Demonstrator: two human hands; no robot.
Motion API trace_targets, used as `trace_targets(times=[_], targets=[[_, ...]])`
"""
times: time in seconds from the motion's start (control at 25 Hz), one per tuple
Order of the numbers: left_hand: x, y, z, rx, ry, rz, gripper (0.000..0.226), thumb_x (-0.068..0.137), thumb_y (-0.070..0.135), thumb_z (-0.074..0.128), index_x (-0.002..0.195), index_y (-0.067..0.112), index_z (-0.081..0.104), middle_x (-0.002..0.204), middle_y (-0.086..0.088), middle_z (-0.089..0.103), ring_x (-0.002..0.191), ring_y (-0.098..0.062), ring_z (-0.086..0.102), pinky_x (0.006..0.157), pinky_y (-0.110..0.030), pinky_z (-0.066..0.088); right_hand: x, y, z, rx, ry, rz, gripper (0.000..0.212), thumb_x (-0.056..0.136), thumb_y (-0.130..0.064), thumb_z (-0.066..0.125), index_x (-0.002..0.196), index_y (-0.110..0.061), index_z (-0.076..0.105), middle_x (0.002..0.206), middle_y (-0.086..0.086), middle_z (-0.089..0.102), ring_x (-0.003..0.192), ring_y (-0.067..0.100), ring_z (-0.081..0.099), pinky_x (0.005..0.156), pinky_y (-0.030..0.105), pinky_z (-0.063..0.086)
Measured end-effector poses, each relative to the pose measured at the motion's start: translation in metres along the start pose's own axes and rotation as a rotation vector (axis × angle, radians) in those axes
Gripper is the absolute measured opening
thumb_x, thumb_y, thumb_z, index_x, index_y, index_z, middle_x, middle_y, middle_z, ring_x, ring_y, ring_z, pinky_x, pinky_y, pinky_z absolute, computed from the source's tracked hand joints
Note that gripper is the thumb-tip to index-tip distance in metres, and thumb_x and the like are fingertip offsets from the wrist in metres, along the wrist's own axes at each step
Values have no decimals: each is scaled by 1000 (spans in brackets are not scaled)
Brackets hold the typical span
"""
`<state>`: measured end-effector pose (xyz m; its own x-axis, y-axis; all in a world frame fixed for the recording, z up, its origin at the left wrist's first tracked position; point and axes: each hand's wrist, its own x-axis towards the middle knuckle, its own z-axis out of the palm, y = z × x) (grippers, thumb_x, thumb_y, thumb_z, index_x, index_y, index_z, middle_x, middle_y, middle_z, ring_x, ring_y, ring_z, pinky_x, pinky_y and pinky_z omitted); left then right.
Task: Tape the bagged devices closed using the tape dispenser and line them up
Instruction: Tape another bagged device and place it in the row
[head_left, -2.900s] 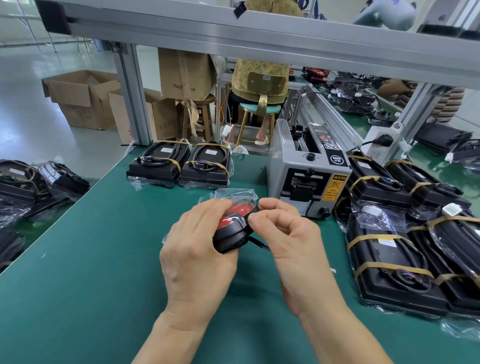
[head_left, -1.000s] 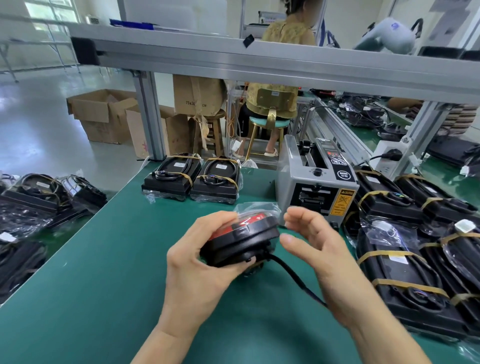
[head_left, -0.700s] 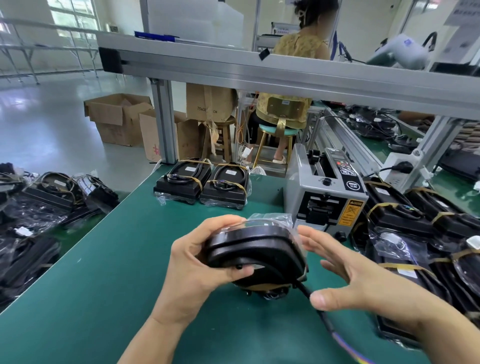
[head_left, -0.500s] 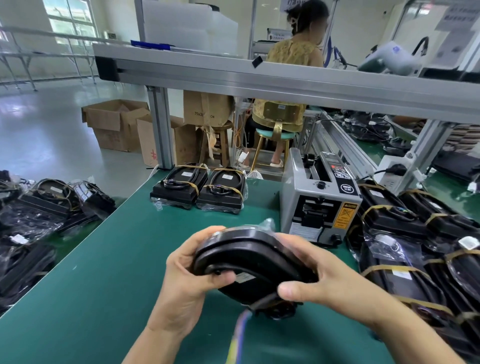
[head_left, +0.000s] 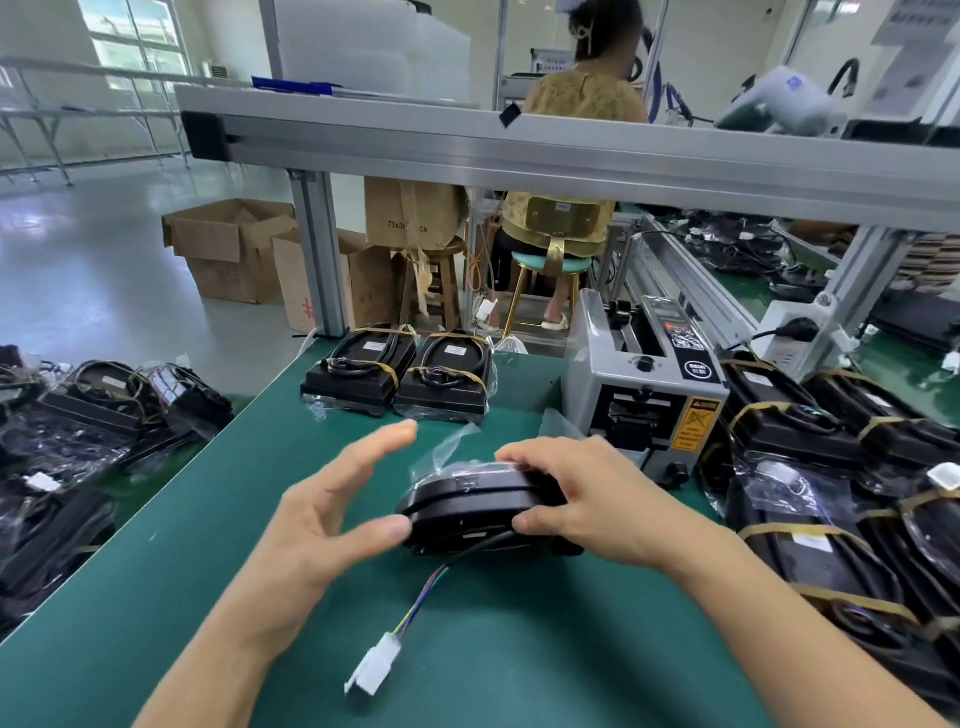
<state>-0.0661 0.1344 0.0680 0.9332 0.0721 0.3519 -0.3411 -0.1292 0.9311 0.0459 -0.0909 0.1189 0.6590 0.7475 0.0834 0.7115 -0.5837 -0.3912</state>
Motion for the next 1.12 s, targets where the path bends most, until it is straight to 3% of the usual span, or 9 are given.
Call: trace_targets(times=[0.12, 0.2, 0.32, 0.6, 0.8, 0.96, 1.12], targets=[[6, -5, 15, 166, -38, -31, 64, 68, 21, 77, 128, 31, 57, 132, 17, 56, 128, -1, 45, 104, -11, 31, 13, 1, -1, 123, -21, -35, 50, 80, -28, 74, 126, -31, 57, 112, -17, 63, 99, -5, 48, 105, 34, 30], [9, -9, 20, 169, -15, -63, 63, 67, 18, 77, 127, 26, 57, 126, 15, 61, 120, -2, 53, 99, -10, 36, 19, 2, 1, 111, -46, -56, 49, 80, -27, 73, 125, -34, 55, 113, -20, 61, 99, -13, 40, 107, 28, 16], [10, -17, 26, 140, 35, -88, 57, 67, 15, 76, 121, 25, 60, 118, 15, 66, 111, -4, 60, 93, -10, 41, 23, 3, 5, 4, -53, -94, 52, 80, -30, 72, 127, -35, 53, 121, -18, 59, 113, 0, 41, 111, 27, -3], [7, -23, 31, 168, 135, -74, 57, 70, -4, 78, 115, 28, 64, 115, 17, 67, 109, -1, 61, 90, -8, 41, 2, 8, 22, -66, 208, -71, 62, 76, -44, 68, 135, -35, 48, 129, -19, 49, 128, -3, 32, 113, 39, -20], [3, -21, 35, 184, 175, -75, 59, 71, -3, 78, 117, 31, 62, 115, 22, 66, 110, 2, 59, 91, -6, 39, -22, 10, 37, 82, 477, 30, 52, 74, -43, 65, 125, -34, 57, 129, -25, 44, 129, -6, 34, 117, 47, -10], [-3, -19, 45, 235, 254, -70, 61, 69, 0, 80, 116, 35, 61, 113, 27, 65, 108, 5, 59, 91, -5, 39, -34, 9, 41, 64, 754, 55, 25, 83, -34, 62, 106, -27, 70, 116, -16, 55, 114, -1, 46, 111, 52, 17], [-9, -16, 59, 290, 347, -47, 63, 66, 1, 82, 113, 37, 60, 109, 26, 66, 104, 8, 59, 91, -5, 40, -32, -18, 54, -53, 729, -91, 15, 87, -28, 62, 98, -28, 73, 107, -10, 60, 106, 9, 53, 99, 41, 25]])
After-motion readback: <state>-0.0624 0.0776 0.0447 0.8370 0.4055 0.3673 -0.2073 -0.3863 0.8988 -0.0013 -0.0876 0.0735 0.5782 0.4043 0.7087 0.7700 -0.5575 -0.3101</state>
